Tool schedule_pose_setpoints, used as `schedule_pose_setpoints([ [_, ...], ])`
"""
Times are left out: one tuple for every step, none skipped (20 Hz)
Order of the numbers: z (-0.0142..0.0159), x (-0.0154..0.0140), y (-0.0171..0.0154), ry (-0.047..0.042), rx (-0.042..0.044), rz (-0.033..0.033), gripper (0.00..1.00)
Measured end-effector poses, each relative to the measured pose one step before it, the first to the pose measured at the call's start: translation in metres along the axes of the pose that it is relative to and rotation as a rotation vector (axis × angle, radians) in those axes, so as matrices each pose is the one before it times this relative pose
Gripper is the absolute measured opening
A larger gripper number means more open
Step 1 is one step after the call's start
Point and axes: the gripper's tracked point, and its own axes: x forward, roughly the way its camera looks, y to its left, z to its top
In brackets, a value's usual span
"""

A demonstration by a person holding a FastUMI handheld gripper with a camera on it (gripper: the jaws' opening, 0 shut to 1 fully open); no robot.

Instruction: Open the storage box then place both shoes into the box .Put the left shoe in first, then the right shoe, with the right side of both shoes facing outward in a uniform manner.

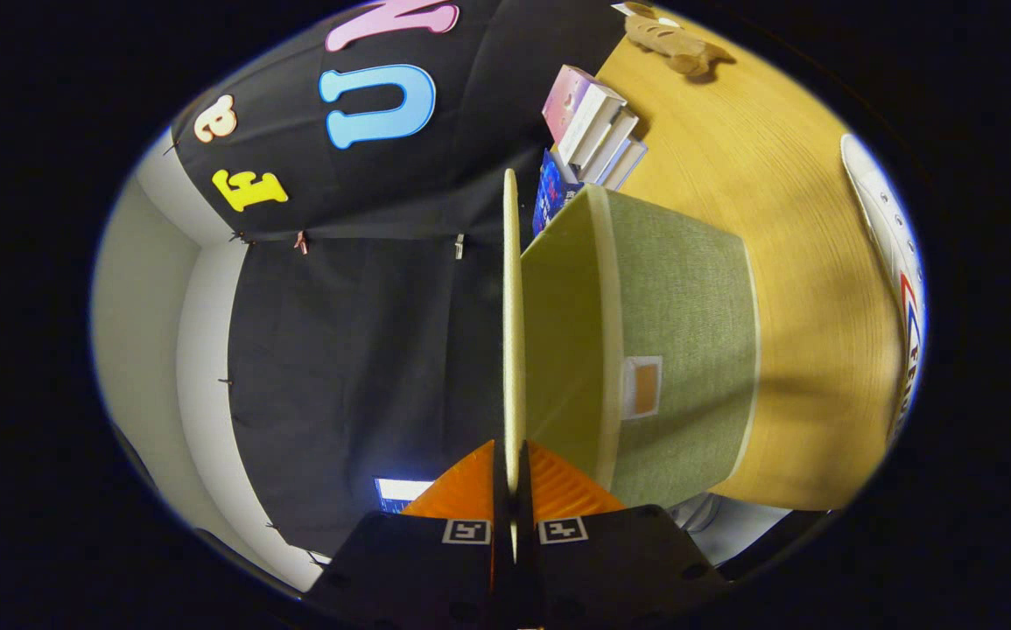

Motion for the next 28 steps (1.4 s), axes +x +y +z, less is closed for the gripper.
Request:
schedule_pose_setpoints([
  [0.00125,0.00008,0.00697,-0.00190,-0.01218,-0.00643,0.05],
  [0.00102,0.00234,0.00704,-0.00002,-0.00992,-0.00220,0.05],
  [-0.00036,0.00200,0.00847,0.00307,-0.00334,0.00242,0.05],
  [0.00034,0.00282,0.00890,-0.00046,0.00053,0.00436,0.05],
  [-0.00004,0.00199,0.01045,0.00006,-0.00032,0.00469,0.05],
  [0.00021,0.00359,0.00822,0.00176,-0.00568,-0.00085,0.05],
  [-0.00095,0.00507,0.00666,0.00589,-0.01260,-0.01139,0.05],
  [-0.00001,0.00639,0.00690,0.00851,-0.01930,-0.00702,0.05],
  [-0.00013,0.00334,0.00890,0.00362,-0.01723,-0.00401,0.05],
  [0.00062,0.00436,0.00902,0.00229,-0.01754,-0.00158,0.05],
  [-0.00046,0.00587,0.00874,0.00651,-0.01610,-0.00099,0.05],
  [0.00211,0.00496,0.00553,0.00535,-0.01207,-0.00646,0.05],
  [-0.00018,0.00819,0.00679,0.00601,-0.00952,-0.00333,0.05],
  [0.00137,0.00712,0.00619,0.00902,-0.00380,-0.00418,0.05],
  [-0.00045,0.00684,0.00610,0.01234,0.00000,-0.00419,0.05],
  [0.00208,0.00790,0.00757,0.00228,-0.00046,0.00398,0.05],
  [0.00182,0.00662,0.00878,-0.00145,-0.00151,0.00294,0.05],
  [0.00147,0.00791,0.00528,0.00513,-0.00576,-0.00274,0.05],
  [0.00001,0.00770,0.00306,0.00396,-0.01006,-0.00555,0.06],
  [-0.00013,0.00890,0.00289,0.00528,-0.01260,-0.00757,0.06],
  [-0.00173,0.00783,0.00350,0.01025,-0.01069,-0.00685,0.06],
  [-0.00046,0.00867,0.00144,0.00717,-0.00962,-0.00868,0.06],
  [-0.00036,0.00886,0.00214,0.00591,-0.00891,-0.00646,0.06],
  [-0.00011,0.00913,0.00359,0.00447,-0.00594,-0.00182,0.06],
  [-0.00118,0.00985,0.00089,0.00481,-0.00541,-0.00800,0.06],
  [-0.00088,0.00948,0.00057,0.00706,-0.00402,-0.00770,0.06],
  [-0.00185,0.00950,0.00095,0.00858,-0.00137,-0.00462,0.06],
  [-0.00248,0.00759,0.00143,0.01335,-0.00073,-0.00560,0.06],
])
